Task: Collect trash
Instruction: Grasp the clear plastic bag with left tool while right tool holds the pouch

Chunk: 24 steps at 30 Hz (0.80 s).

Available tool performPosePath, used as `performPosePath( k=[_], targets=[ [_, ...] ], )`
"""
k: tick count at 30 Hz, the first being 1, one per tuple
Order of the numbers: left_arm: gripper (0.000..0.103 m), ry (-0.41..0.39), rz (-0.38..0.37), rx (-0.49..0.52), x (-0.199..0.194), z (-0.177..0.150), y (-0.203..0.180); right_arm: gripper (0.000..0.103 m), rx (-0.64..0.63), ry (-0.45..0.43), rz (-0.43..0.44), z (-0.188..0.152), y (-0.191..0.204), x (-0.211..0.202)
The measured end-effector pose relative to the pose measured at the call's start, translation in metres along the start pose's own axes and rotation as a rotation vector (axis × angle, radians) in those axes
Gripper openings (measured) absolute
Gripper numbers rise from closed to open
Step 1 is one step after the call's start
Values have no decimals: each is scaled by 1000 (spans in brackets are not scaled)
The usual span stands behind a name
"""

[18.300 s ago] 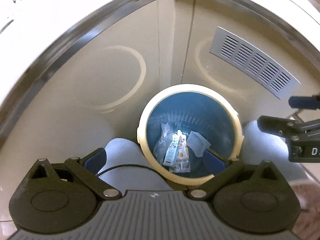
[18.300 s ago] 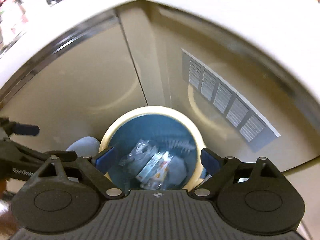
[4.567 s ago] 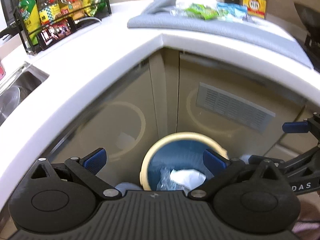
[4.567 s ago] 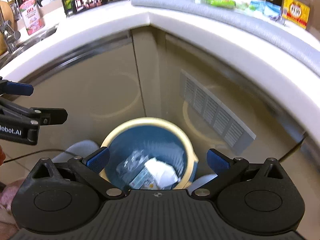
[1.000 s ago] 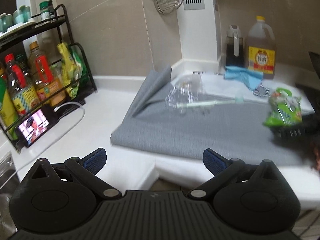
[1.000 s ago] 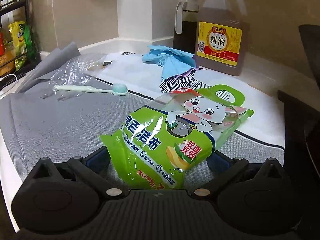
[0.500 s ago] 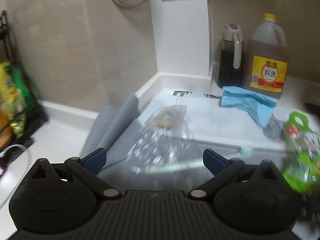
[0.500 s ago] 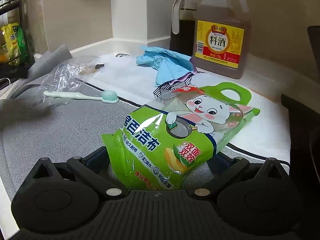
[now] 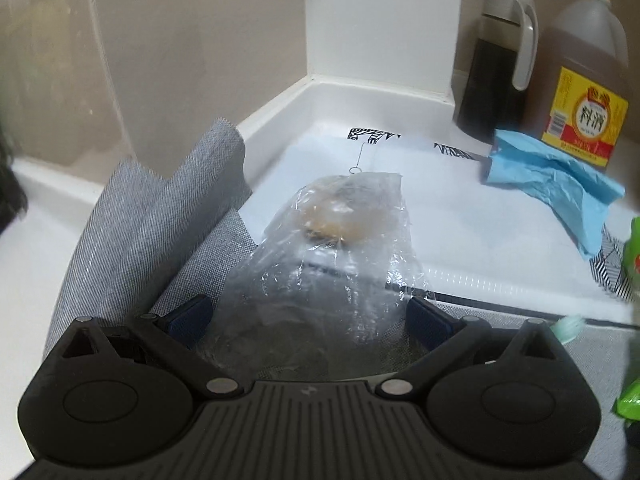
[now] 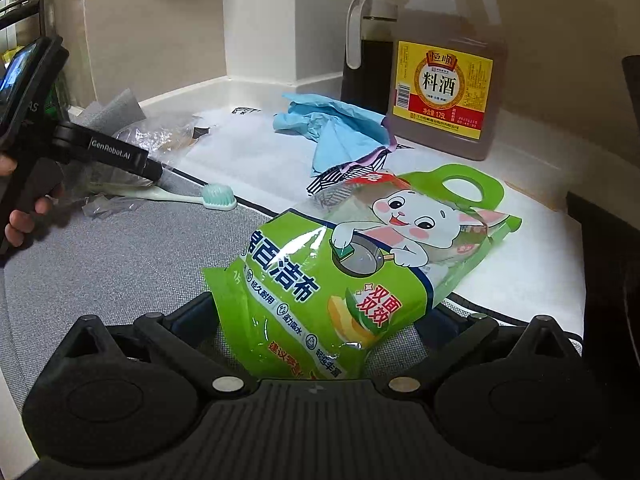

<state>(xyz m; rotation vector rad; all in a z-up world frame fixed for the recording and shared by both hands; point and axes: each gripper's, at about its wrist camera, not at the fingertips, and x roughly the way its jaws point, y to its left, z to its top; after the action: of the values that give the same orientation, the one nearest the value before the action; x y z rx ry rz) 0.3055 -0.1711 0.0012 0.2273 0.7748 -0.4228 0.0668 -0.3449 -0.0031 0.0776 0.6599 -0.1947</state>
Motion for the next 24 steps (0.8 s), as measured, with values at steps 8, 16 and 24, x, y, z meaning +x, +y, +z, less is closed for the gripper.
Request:
performPosePath(
  k=[8, 16, 24],
  targets=[
    [103, -15, -7, -9, -1, -2, 1, 103, 1, -1, -3, 0, 0, 1],
    [103, 10, 7, 2, -2, 4, -2, 103, 9, -1, -13, 1, 1, 4],
    [89, 37, 107, -7, -9, 8, -1, 98, 16, -14, -43, 2, 4, 4]
  ],
)
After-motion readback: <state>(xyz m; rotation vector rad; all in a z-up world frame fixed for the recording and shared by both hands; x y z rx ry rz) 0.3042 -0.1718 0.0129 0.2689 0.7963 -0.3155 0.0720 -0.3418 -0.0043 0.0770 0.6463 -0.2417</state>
